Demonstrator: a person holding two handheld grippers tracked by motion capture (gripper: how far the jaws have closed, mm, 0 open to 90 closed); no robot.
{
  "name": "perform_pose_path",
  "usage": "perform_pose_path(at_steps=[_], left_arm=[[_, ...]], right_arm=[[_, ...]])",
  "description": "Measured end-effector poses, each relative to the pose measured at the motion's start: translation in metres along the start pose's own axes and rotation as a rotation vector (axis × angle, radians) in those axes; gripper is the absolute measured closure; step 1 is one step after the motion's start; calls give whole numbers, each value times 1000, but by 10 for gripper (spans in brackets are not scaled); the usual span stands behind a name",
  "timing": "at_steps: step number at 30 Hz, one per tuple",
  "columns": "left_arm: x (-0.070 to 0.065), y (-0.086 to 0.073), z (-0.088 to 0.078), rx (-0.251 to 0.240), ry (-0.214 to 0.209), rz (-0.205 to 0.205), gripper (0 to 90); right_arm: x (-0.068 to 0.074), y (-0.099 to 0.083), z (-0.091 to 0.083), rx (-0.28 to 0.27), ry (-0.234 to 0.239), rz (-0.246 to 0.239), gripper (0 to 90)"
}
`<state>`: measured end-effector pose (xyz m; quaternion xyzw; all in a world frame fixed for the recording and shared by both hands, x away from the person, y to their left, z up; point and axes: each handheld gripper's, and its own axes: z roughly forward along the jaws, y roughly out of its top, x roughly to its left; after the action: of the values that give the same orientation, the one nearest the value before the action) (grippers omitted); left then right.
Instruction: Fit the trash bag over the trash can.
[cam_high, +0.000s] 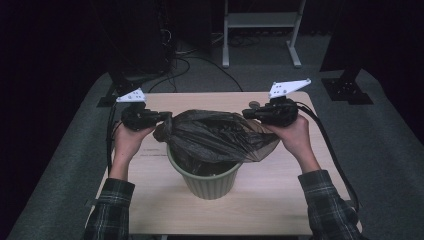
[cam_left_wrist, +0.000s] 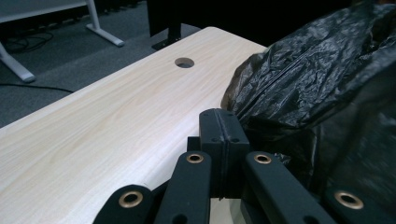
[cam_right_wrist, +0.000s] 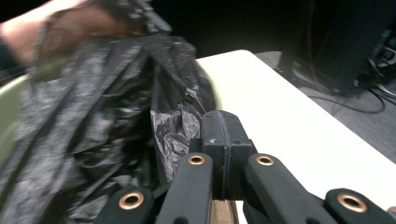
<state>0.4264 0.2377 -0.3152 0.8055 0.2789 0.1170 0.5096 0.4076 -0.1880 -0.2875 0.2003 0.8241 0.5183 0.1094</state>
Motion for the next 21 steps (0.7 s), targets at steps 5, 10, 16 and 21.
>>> perform_pose_path(at_steps=[5,10,16,21], left_arm=[[7,-1,9,22,13,-15,900],[12,-10,21,65,34,-26,900],[13,-25,29,126,30,-38,900],[13,-34,28,135,23,-44,900]], right_arm=[[-21,-12,17,22,-73,73,899],[-35,-32,36,53,-112,142,899],[-37,-53,55,138,-110,163,900],[-36,-67,58,167,-105,172,899]])
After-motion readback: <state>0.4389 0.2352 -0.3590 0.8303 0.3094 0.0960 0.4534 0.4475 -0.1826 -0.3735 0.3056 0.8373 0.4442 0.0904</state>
